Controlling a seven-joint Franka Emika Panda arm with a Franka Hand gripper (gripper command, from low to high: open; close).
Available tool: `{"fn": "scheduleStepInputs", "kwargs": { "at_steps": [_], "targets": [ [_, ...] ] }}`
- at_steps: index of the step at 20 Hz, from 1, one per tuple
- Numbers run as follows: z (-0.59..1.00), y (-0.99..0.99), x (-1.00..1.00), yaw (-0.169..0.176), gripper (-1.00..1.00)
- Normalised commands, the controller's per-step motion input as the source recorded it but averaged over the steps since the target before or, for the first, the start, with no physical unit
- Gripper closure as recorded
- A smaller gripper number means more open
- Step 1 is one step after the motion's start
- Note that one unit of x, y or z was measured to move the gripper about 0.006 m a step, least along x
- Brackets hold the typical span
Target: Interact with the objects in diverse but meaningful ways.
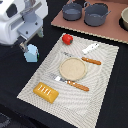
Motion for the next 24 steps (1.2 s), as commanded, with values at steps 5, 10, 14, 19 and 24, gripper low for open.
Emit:
{"fn": "scheduleStepInputs", "kwargs": {
  "at_steps": [5, 10, 14, 19, 24],
  "targets": [
    [-0.02, -0.56, 0.73, -0.049, -1.00],
    [-0.08, -0.48, 0.68, -0.050, -1.00],
    [-0.10, -0.43, 0.76, -0.051, -1.00],
    [-0.20, -0.29, 0.51, -0.046, -1.00],
    [-0.29, -0.23, 0.40, -0.030, -1.00]
  ]
}}
